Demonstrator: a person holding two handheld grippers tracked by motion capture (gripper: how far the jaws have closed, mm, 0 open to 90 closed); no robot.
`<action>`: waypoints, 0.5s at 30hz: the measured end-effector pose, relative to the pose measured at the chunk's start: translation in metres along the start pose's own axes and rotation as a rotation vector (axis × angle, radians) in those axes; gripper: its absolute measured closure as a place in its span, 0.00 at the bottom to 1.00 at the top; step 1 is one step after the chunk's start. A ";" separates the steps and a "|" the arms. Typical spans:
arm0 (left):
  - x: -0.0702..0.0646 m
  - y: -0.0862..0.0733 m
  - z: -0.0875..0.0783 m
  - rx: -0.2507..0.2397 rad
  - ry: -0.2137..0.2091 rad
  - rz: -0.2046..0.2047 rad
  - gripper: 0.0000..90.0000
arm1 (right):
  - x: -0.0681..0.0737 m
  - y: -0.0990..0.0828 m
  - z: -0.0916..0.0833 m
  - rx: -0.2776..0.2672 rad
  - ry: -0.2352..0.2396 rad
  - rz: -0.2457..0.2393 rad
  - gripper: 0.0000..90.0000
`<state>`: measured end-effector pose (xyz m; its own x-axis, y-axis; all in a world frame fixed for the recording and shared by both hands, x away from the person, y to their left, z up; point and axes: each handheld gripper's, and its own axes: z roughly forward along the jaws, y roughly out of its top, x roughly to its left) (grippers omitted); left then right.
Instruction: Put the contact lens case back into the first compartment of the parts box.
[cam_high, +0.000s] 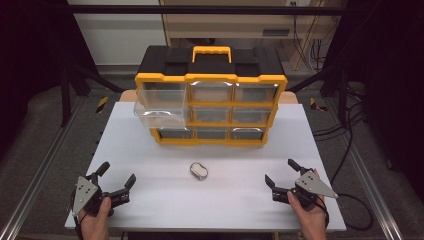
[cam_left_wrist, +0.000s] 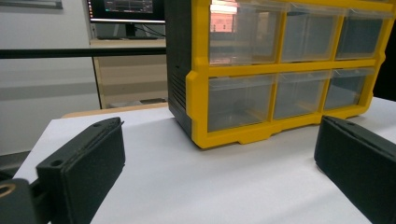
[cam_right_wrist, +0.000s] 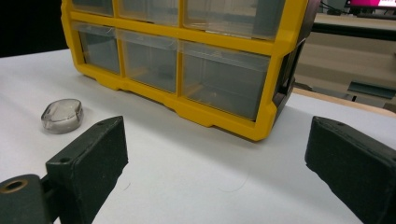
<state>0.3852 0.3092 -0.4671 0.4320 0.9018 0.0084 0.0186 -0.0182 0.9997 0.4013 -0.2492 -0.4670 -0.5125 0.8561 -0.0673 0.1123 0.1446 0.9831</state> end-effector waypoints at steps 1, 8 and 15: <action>0.000 0.000 0.000 -0.001 -0.002 -0.001 0.02 | 0.000 0.000 0.000 0.001 -0.002 0.011 0.07; -0.002 -0.001 0.002 -0.010 -0.007 -0.015 0.02 | 0.002 0.001 0.002 0.016 0.016 0.022 0.06; -0.001 -0.003 0.003 -0.016 -0.008 -0.033 0.01 | 0.008 0.014 0.015 0.065 0.077 0.045 0.06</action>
<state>0.3876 0.3071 -0.4698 0.4384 0.8985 -0.0243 0.0182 0.0181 0.9997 0.4118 -0.2333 -0.4558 -0.5689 0.8224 -0.0079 0.1906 0.1412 0.9715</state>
